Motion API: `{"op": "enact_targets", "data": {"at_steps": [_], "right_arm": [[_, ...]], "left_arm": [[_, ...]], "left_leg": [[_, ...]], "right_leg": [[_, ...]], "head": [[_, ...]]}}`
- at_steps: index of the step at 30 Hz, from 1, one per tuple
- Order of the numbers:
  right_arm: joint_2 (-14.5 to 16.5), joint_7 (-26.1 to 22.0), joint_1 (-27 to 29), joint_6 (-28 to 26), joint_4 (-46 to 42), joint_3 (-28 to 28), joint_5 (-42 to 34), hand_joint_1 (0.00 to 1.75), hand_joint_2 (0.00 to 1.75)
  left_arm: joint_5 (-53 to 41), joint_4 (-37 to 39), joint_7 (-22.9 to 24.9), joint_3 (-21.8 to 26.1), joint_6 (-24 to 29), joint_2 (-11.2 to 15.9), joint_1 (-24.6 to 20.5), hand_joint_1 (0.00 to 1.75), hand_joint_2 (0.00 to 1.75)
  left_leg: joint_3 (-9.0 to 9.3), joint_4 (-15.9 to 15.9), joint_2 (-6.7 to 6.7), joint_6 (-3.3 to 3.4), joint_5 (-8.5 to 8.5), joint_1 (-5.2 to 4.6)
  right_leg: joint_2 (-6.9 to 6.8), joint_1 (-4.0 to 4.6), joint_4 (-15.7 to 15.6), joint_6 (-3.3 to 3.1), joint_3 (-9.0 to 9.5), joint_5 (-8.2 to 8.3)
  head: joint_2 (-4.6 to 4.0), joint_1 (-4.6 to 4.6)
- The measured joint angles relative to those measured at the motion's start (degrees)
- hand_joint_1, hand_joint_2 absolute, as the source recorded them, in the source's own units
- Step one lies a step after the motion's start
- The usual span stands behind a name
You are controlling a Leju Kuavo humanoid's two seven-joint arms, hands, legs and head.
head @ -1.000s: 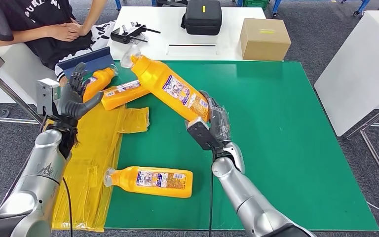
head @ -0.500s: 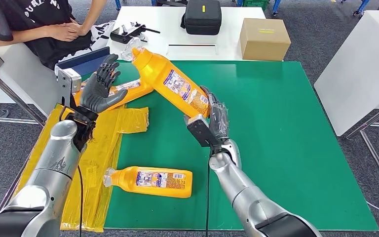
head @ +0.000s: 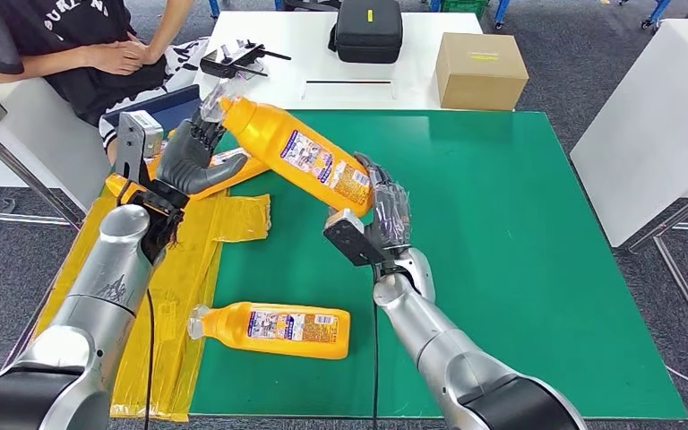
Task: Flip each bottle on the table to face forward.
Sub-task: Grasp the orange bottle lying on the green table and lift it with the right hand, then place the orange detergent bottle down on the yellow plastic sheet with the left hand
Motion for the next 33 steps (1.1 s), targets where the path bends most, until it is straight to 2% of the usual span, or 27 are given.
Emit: {"op": "enact_targets", "data": {"at_steps": [12, 25, 33], "right_arm": [[1.32, -1.08, 0.16, -0.52, -2.2, -3.88, 6.45, 1.75, 1.75], [2.4, -1.42, 3.68, -0.52, -13.15, -4.43, 3.77, 1.75, 1.75], [2.49, -1.43, 4.19, -0.54, -14.34, -4.48, 0.62, 1.75, 1.75]], "left_arm": [[2.65, 0.32, -0.05, -1.87, -0.27, -1.2, 0.02, 0.0, 1.75], [4.97, 2.14, -0.57, -5.32, -0.22, -4.17, 0.66, 0.0, 1.75], [7.52, 2.05, 0.53, -7.52, 0.1, -6.5, 0.84, 0.0, 1.75]], "left_leg": [[0.0, 0.0, -0.01, 0.0, 0.0, 0.0], [-0.02, 0.0, -0.02, 0.0, -0.01, -0.01], [-0.02, 0.0, -0.02, 0.01, -0.01, -0.02]], "right_leg": [[-0.01, 0.01, 0.0, 0.0, 0.0, 0.0], [-0.03, -0.01, -0.02, 0.0, -0.01, 0.0], [-0.02, -0.02, -0.03, 0.0, -0.01, 0.0]], "head": [[0.0, -0.01], [0.0, 0.0], [0.0, -0.01]]}}
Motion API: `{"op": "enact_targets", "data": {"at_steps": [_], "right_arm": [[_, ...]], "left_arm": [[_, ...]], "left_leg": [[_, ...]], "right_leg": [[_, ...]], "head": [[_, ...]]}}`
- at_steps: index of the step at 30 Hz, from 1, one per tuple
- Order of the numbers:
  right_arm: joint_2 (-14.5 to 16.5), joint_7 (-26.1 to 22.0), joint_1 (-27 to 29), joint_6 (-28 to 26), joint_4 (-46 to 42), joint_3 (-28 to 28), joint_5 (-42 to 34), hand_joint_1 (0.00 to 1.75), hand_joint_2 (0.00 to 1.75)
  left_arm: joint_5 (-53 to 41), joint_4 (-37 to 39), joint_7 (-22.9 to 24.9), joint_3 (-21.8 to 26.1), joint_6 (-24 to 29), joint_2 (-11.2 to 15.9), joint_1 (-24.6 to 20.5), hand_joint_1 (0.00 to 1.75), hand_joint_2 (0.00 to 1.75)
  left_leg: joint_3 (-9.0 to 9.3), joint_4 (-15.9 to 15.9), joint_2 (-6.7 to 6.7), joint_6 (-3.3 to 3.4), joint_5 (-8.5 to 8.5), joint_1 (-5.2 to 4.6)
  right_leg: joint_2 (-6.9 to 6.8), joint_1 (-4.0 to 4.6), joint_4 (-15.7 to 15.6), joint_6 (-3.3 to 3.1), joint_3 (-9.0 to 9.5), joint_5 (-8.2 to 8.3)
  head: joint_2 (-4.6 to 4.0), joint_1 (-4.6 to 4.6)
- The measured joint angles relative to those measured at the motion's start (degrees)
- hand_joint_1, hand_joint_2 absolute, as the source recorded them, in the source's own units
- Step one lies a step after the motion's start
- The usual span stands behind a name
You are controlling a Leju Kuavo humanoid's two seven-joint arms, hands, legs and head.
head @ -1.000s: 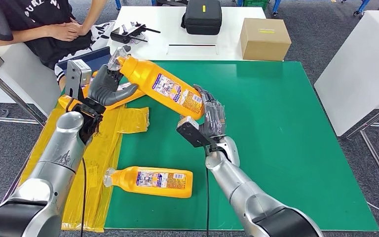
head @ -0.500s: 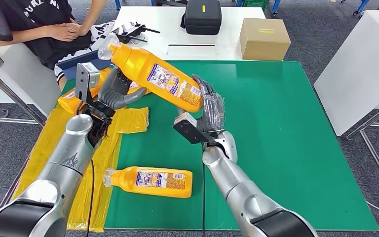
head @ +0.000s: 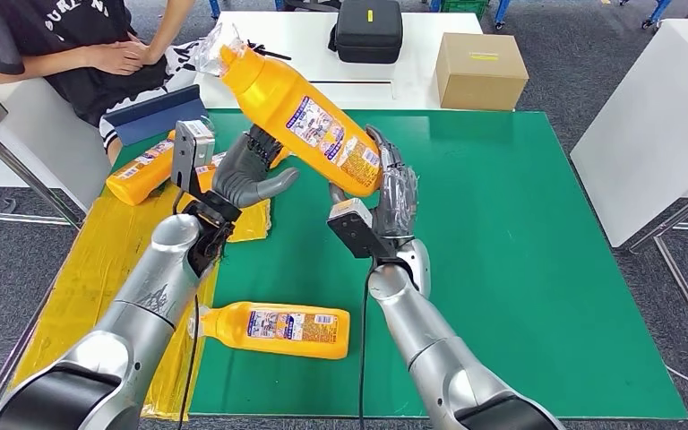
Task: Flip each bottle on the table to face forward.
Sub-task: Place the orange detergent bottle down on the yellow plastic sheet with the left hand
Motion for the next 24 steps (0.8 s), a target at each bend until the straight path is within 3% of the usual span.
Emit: {"op": "enact_targets", "data": {"at_steps": [7, 24], "right_arm": [[0.35, 0.0, -0.28, 0.01, 2.34, 1.0, -4.01, 1.75, 1.75], [0.39, 0.0, -0.93, 0.0, 6.66, 2.03, -5.08, 1.75, 1.75]], "left_arm": [[1.68, -0.58, 0.23, -0.77, 0.91, -0.81, -0.06, 0.0, 1.75], [7.15, -4.91, 2.27, 0.46, 2.3, -0.67, 0.01, 0.0, 1.75]], "left_leg": [[0.0, -0.01, 0.0, 0.0, 0.0, 0.02], [-0.05, -0.01, -0.01, 0.0, 0.0, 0.02]], "right_leg": [[0.01, 0.03, 0.01, 0.0, 0.0, 0.0], [-0.02, 0.0, 0.01, 0.0, 0.0, 0.0]], "head": [[0.0, 0.0], [0.0, 0.0]]}}
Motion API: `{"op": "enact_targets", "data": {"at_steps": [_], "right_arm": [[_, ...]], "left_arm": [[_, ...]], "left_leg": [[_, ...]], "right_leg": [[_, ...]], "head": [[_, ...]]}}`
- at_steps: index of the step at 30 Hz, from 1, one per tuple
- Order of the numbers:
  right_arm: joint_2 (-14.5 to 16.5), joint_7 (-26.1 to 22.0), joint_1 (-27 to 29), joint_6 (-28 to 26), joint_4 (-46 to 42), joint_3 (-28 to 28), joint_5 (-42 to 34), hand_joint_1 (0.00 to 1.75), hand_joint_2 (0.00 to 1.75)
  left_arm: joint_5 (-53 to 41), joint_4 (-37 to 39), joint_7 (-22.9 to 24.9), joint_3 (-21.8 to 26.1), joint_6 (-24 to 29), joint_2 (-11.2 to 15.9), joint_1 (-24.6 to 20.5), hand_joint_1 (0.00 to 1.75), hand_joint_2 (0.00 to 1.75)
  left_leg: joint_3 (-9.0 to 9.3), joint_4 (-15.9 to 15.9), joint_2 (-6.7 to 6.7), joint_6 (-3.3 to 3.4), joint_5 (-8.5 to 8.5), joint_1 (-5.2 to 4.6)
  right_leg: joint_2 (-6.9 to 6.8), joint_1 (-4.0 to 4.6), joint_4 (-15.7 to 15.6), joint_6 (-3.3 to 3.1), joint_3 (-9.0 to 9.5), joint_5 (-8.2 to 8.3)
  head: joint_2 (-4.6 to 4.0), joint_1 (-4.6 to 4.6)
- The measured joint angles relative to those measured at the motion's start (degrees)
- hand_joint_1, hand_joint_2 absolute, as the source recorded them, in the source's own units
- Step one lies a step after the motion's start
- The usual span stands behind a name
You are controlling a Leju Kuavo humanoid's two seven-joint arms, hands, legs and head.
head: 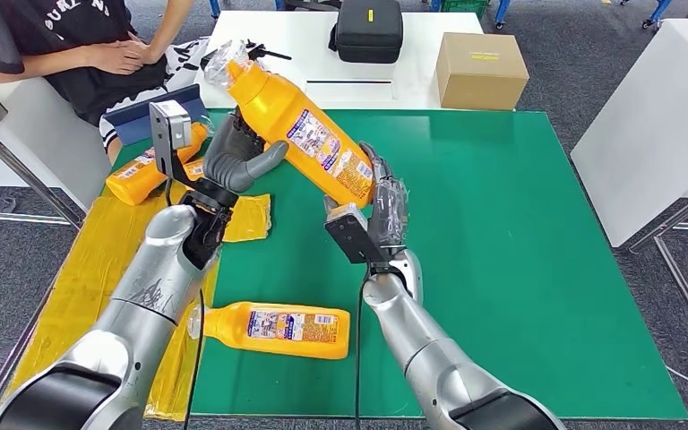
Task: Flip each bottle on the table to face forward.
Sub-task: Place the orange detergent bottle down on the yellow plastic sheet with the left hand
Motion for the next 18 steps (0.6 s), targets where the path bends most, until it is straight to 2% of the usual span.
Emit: {"op": "enact_targets", "data": {"at_steps": [6, 13, 18], "right_arm": [[0.02, 1.01, -0.34, 0.0, 1.49, 0.88, 2.69, 1.75, 1.75], [0.06, 7.74, -0.62, -0.27, 2.31, 3.21, 11.95, 1.75, 1.75], [0.13, 10.45, -0.88, -0.37, 2.28, 5.32, 13.92, 1.75, 1.75]], "left_arm": [[0.26, -1.11, 0.56, 0.16, 0.98, -0.02, 0.5, 0.0, 1.75], [0.58, -1.84, 1.38, 0.4, 1.61, -0.03, 1.24, 0.0, 1.75], [0.7, -1.84, 1.51, 0.49, 1.54, -0.04, 1.5, 0.0, 1.75]], "left_leg": [[0.01, 0.0, 0.0, 0.0, 0.0, 0.0], [0.02, 0.0, 0.01, 0.0, 0.0, 0.0], [0.02, 0.0, 0.01, 0.0, 0.0, 0.0]], "right_leg": [[0.0, 0.0, 0.0, 0.0, 0.0, 0.0], [0.01, 0.02, 0.0, 0.0, 0.0, 0.0], [0.01, 0.01, 0.0, 0.0, -0.01, 0.0]], "head": [[0.0, 0.0], [0.0, 0.0], [0.0, 0.0]]}}
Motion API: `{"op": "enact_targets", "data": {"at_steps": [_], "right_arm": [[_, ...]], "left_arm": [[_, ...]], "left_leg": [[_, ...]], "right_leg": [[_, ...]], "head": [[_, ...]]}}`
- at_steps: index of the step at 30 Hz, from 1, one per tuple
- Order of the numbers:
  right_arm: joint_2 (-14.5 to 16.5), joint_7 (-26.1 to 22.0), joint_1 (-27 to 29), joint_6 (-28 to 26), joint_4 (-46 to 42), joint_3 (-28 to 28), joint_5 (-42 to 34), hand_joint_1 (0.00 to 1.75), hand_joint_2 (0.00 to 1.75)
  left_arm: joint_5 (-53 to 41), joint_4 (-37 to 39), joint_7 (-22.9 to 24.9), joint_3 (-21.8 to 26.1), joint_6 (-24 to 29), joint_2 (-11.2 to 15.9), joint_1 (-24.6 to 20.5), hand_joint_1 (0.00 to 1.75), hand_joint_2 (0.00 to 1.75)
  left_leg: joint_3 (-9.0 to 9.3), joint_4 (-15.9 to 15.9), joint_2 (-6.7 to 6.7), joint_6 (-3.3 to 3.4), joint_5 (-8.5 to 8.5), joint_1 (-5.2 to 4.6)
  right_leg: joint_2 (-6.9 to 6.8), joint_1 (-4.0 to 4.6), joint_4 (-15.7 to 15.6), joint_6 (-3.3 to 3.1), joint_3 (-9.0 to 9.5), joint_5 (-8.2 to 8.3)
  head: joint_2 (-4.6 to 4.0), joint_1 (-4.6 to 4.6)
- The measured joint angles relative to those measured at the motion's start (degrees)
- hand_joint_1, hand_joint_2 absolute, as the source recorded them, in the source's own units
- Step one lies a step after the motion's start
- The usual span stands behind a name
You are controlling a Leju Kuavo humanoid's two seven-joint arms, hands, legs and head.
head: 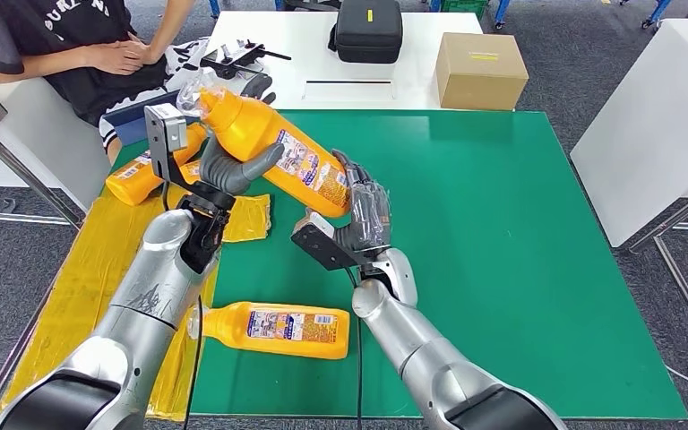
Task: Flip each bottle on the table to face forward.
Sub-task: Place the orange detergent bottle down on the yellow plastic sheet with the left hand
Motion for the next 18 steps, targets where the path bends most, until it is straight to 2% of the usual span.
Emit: {"op": "enact_targets", "data": {"at_steps": [7, 8, 11, 12, 18], "right_arm": [[-0.02, 4.29, -0.36, -0.01, -0.25, 2.92, 4.74, 1.75, 1.75], [-0.03, 4.82, -0.37, -0.01, -0.4, 3.32, 5.32, 1.75, 1.75], [-0.05, 5.74, -0.37, -0.01, -0.78, 4.25, 5.94, 1.75, 1.75], [-0.05, 5.92, -0.37, -0.01, -0.86, 4.51, 5.92, 1.75, 1.75], [-0.07, 6.83, -0.38, -0.01, -0.97, 6.0, 5.69, 1.75, 1.75]], "left_arm": [[0.32, 0.31, -0.27, 0.16, -0.31, 0.02, 0.1, 0.01, 1.75], [0.36, 0.38, -0.31, 0.2, -0.33, 0.02, 0.12, 0.29, 1.75], [0.4, 0.5, -0.44, 0.28, -0.33, 0.03, 0.18, 1.58, 1.75], [0.46, 0.5, -0.52, 0.32, -0.33, 0.04, 0.21, 1.75, 1.75], [0.8, 0.5, -1.0, 0.97, 0.0, 0.04, 0.63, 1.75, 1.75]], "left_leg": [[0.0, 0.0, 0.0, 0.0, 0.0, 0.0], [0.0, 0.0, 0.0, 0.0, 0.0, -0.01], [0.0, 0.0, 0.0, 0.0, 0.0, -0.01], [0.0, 0.0, 0.0, 0.0, 0.0, -0.01], [0.0, 0.0, 0.01, 0.0, 0.0, -0.01]], "right_leg": [[0.0, 0.0, 0.0, 0.0, 0.0, 0.0], [0.0, 0.0, -0.01, 0.0, 0.0, 0.0], [0.0, 0.0, 0.0, 0.0, 0.0, 0.0], [0.01, 0.0, 0.0, 0.0, 0.0, 0.0], [0.01, 0.0, 0.0, 0.0, 0.0, 0.0]], "head": [[0.0, -0.01], [0.0, -0.01], [0.0, -0.01], [0.0, -0.01], [0.0, -0.01]]}}
